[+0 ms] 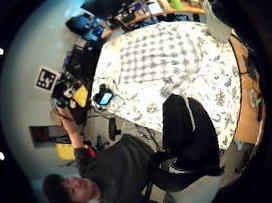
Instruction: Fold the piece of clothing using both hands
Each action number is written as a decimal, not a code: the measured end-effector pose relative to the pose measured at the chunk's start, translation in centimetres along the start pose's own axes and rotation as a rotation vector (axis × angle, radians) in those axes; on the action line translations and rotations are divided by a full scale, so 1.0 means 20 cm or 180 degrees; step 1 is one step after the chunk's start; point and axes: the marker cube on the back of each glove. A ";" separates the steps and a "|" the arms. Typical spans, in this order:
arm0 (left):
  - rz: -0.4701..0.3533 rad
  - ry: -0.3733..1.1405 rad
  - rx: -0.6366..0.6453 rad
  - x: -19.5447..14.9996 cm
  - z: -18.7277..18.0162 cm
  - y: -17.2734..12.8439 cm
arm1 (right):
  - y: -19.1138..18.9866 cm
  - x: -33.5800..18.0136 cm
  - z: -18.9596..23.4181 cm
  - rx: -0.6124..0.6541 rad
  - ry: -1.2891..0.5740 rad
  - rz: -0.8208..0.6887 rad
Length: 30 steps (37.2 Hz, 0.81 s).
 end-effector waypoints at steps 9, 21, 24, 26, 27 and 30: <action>0.0118 0.0136 -0.0120 0.07 0.21 -0.23 | -0.08 -0.02 0.08 -0.0095 -0.0032 -0.0035; 0.0289 0.0122 -0.1146 0.30 0.71 -0.31 | -0.21 0.02 0.29 -0.0272 -0.0037 -0.0109; 0.0188 0.0074 -0.1380 0.32 0.81 -0.33 | -0.26 0.06 0.36 -0.0307 -0.0069 -0.0098; 0.0089 0.0009 -0.1487 0.33 0.87 -0.36 | -0.27 0.09 0.41 -0.0353 -0.0090 -0.0085; 0.0053 -0.0024 -0.1552 0.33 0.89 -0.37 | -0.27 0.10 0.43 -0.0381 -0.0102 -0.0075; -0.0012 -0.0071 -0.1777 0.33 0.93 -0.38 | -0.24 0.12 0.47 -0.0453 -0.0132 -0.0068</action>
